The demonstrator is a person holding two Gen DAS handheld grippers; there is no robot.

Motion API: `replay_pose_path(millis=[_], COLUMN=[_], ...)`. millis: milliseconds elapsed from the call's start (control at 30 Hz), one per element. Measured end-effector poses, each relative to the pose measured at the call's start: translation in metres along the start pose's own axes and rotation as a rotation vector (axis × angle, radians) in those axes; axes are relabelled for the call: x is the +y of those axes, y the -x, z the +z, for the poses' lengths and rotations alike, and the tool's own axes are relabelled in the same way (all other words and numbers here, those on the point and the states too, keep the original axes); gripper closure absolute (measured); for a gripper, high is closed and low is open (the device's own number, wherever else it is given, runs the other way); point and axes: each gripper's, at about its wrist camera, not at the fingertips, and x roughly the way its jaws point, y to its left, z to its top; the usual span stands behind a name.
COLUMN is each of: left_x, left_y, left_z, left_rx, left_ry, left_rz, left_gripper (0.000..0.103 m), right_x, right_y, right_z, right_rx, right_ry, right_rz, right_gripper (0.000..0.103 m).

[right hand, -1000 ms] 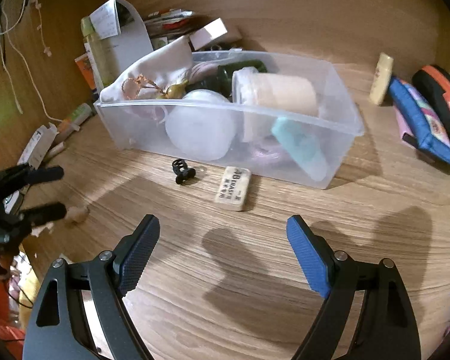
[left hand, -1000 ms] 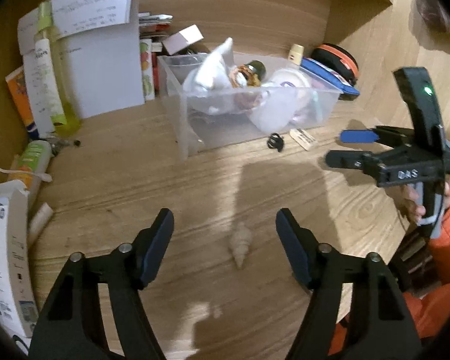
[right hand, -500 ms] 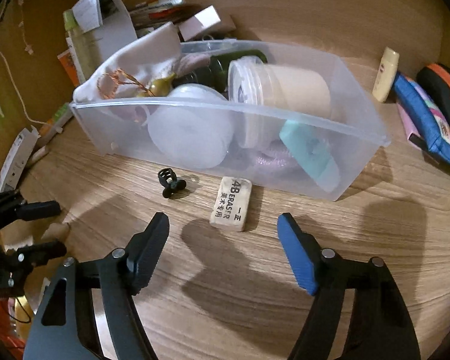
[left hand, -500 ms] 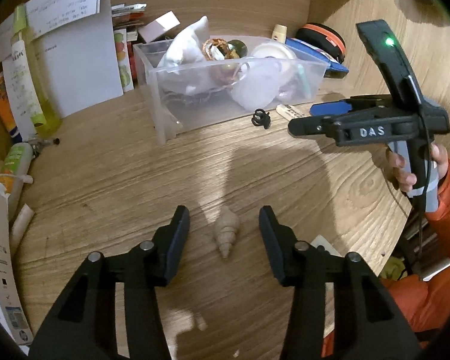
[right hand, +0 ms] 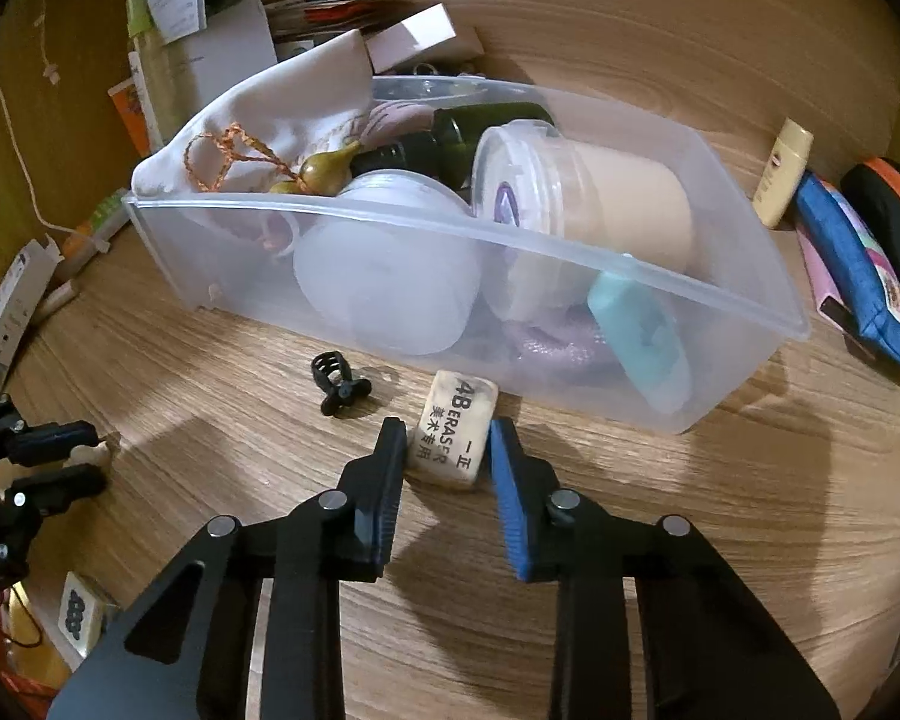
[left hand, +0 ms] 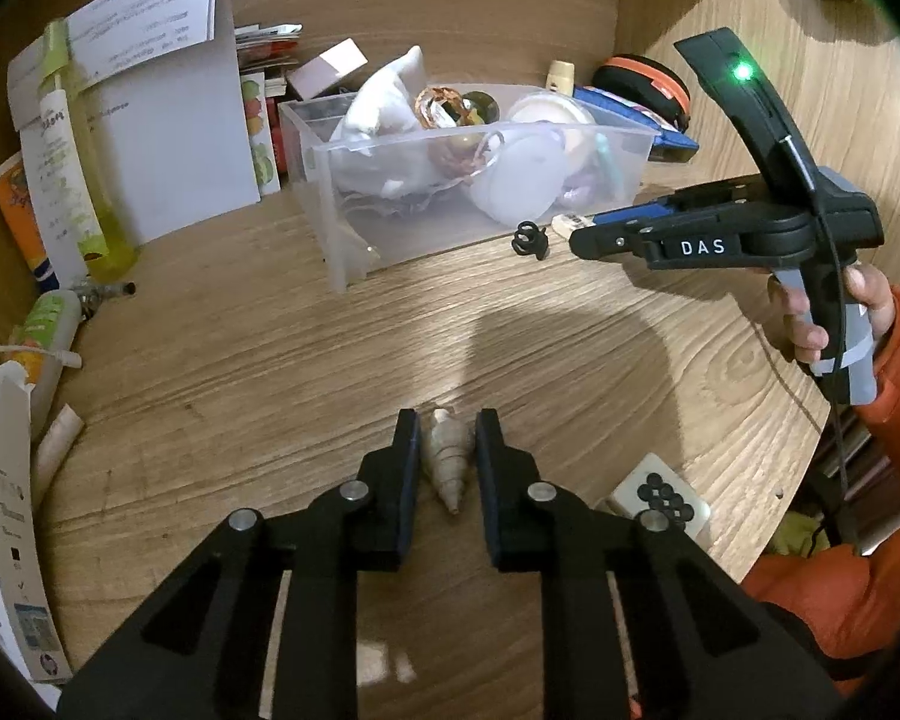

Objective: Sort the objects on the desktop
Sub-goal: 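Grasp the beige eraser with the right tool while the left tool holds the shell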

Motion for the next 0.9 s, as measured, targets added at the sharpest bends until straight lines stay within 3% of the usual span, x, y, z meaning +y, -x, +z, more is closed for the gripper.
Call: replay_pose_path(millis=[433,900], left_x=[-0.006,-0.033], left_y=[0.010,0.009], left_z=[0.032,0.079], left_rx=[-0.080,-0.147], left_ry=[0.070,0.042], left_rz=[-0.047,-0.059], left_gripper=[0.086,0.086], right_x=[0.001,-0.020], right_y=[0.037,0.069], right_z=[0.000,-0.001], right_rx=[-0.085,-0.171], right_ry=[-0.012,0.007], right_rz=[0.100,0.144], right_gripper=[0.080,0.081])
